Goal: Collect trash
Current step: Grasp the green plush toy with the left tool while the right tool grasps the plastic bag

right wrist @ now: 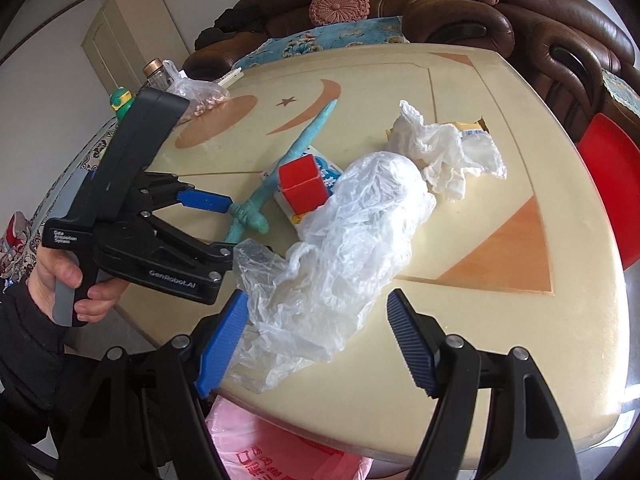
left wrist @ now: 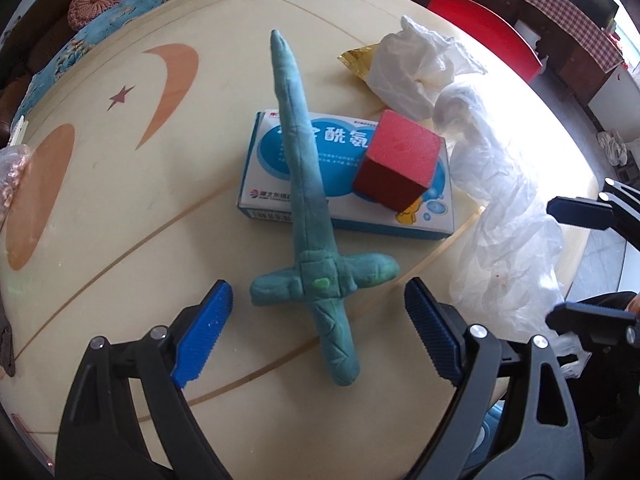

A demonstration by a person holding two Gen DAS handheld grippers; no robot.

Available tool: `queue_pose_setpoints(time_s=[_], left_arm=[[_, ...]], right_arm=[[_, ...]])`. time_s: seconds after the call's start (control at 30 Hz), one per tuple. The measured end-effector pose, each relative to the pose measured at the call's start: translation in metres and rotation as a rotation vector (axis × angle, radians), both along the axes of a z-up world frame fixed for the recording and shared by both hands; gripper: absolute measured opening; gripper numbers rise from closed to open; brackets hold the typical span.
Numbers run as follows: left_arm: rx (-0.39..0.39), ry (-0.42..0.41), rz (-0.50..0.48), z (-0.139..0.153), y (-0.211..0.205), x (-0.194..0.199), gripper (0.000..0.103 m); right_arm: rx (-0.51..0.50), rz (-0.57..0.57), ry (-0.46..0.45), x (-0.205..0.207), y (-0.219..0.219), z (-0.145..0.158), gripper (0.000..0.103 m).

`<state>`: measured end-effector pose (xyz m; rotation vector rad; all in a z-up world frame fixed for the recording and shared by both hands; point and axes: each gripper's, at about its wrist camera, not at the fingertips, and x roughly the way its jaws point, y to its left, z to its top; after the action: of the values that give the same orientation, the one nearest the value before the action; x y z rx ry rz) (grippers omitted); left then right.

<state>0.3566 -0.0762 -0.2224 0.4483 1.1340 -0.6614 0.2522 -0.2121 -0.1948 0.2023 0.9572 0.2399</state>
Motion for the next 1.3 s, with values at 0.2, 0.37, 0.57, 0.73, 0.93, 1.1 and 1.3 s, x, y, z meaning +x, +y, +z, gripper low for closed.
queue_pose_setpoints(time_s=[0.2,0.37,0.57,0.73,0.93,1.1,1.3], left_arm=[[-0.001,-0.037,-0.019,-0.002,-0.012,-0.005,0.086],[-0.038,-0.025,-0.013,0.002,-0.014,-0.002,0.077],[-0.036,-0.033,-0.012,0.004,-0.019,0.002,0.061],[-0.018,-0.059,-0.002,0.006,-0.021,-0.004,0.052],[-0.032,-0.035,0.011,0.010,-0.023,-0.011,0.041],[-0.020,-0.049,0.007,0.012,-0.024,-0.014,0.040],[-0.015,-0.086,0.012,0.021,-0.024,-0.020,0.039]], right_arm=[[0.039,-0.017,0.021,0.009,-0.007,-0.011,0.070],[0.051,-0.011,0.009,0.013,-0.007,-0.014,0.070],[0.060,0.005,-0.005,0.013,-0.009,-0.016,0.060],[0.020,0.009,-0.009,0.010,-0.008,-0.017,0.049],[0.007,0.008,-0.015,0.010,-0.007,-0.014,0.040],[-0.021,0.012,-0.030,0.008,-0.005,-0.012,0.036],[-0.024,0.000,-0.034,0.009,-0.008,-0.009,0.034]])
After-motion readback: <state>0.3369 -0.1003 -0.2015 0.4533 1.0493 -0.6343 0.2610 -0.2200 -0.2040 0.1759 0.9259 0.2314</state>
